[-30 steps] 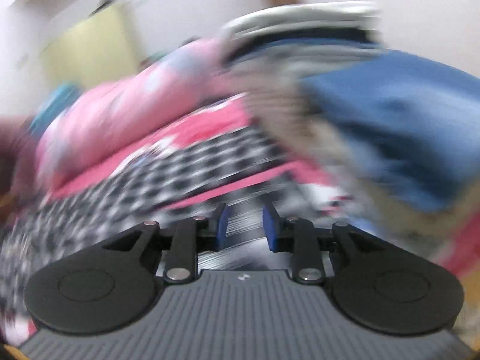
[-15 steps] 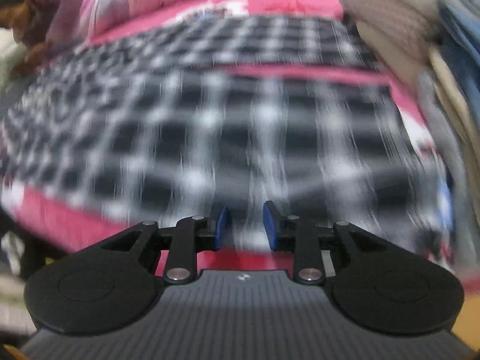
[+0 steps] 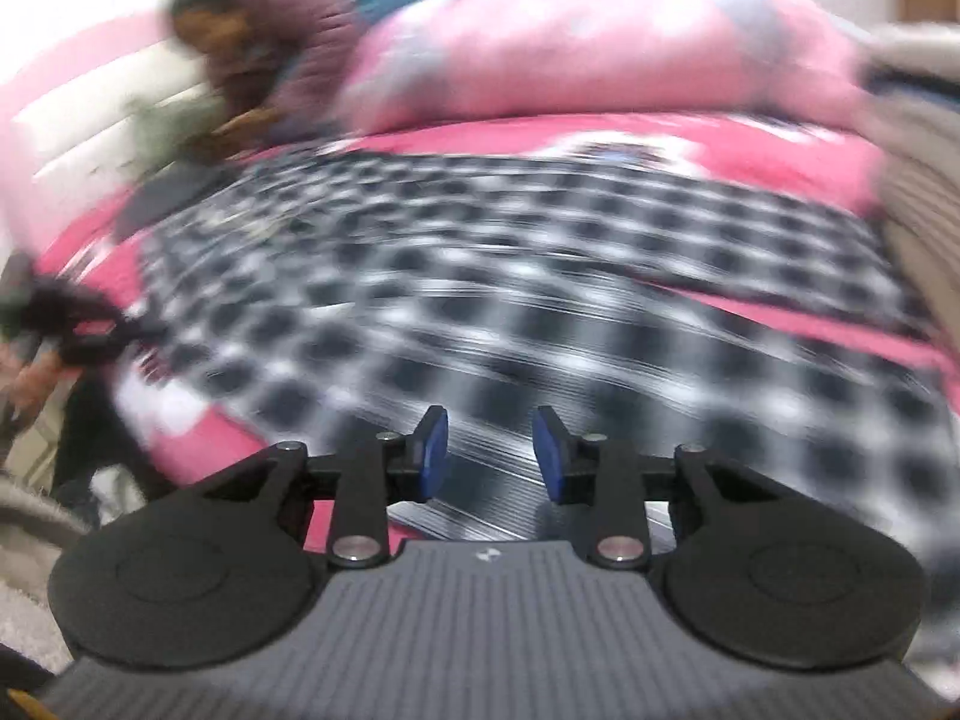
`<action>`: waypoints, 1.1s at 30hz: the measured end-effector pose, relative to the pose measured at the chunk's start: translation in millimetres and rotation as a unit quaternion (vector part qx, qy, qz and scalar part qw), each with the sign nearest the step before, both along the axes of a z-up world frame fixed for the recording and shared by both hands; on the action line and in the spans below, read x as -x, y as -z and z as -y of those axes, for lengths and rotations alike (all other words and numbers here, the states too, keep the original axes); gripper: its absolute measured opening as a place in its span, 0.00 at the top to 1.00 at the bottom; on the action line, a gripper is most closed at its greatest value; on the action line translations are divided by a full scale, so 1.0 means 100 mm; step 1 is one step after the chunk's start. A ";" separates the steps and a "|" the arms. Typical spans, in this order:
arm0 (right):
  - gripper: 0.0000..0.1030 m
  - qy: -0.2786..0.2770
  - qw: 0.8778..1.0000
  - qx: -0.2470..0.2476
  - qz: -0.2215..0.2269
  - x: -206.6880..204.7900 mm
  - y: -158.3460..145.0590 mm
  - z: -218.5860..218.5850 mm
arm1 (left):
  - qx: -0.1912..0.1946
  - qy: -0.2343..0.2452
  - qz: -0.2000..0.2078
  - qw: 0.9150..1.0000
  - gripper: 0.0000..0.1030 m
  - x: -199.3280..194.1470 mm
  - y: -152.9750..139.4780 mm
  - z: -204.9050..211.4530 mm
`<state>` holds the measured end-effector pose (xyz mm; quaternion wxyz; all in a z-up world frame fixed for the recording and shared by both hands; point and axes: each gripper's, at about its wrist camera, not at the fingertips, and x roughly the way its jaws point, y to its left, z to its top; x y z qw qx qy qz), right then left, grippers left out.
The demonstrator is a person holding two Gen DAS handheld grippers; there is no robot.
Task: Fold clothes
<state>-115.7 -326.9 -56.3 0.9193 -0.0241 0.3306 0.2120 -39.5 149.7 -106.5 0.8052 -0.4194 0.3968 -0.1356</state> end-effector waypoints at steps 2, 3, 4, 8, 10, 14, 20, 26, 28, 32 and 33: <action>0.61 -0.055 0.998 0.027 0.005 -0.04 0.06 -0.28 | 0.004 0.002 0.006 1.000 0.88 0.05 -0.04 -0.08; 0.58 -0.077 0.996 0.042 0.011 -0.02 0.09 -0.39 | 0.001 -0.006 0.013 1.000 0.79 0.08 -0.08 -0.15; 0.57 -0.098 0.993 0.058 0.016 0.00 0.12 -0.51 | -0.004 -0.020 0.020 1.000 0.73 0.09 -0.12 -0.23; 0.56 -0.147 0.983 0.104 0.044 -0.02 0.20 -0.82 | -0.024 -0.078 0.032 0.996 0.56 0.00 -0.28 -0.57; 0.59 -0.165 0.976 0.129 0.053 -0.03 0.20 -0.92 | -0.043 -0.104 0.026 0.993 0.52 -0.14 -0.32 -0.67; 0.75 -0.167 0.976 0.132 0.054 -0.05 0.18 -0.94 | -0.090 -0.140 0.012 0.986 0.55 -0.42 -0.36 -0.77; 0.98 -0.168 0.975 0.133 0.054 -0.08 0.15 -0.96 | -0.137 -0.166 -0.001 0.977 0.97 -0.48 -0.49 -0.81; 0.98 -0.192 0.975 0.108 0.021 -0.07 0.20 -0.95 | -0.140 -0.189 -0.012 0.972 0.97 -0.24 -0.46 -1.01; 0.98 -0.193 0.975 0.113 -0.005 -0.12 0.37 -0.98 | -0.136 -0.186 -0.015 0.973 0.96 -0.23 -0.37 -1.04; 0.92 -0.182 0.980 0.082 -0.015 -0.13 0.37 -0.90 | -0.143 -0.189 -0.003 0.972 0.91 -0.17 -0.38 -1.06; 0.89 -0.182 0.981 0.067 -0.021 -0.12 0.35 -0.86 | -0.146 -0.192 0.000 0.971 0.88 -0.16 -0.40 -1.07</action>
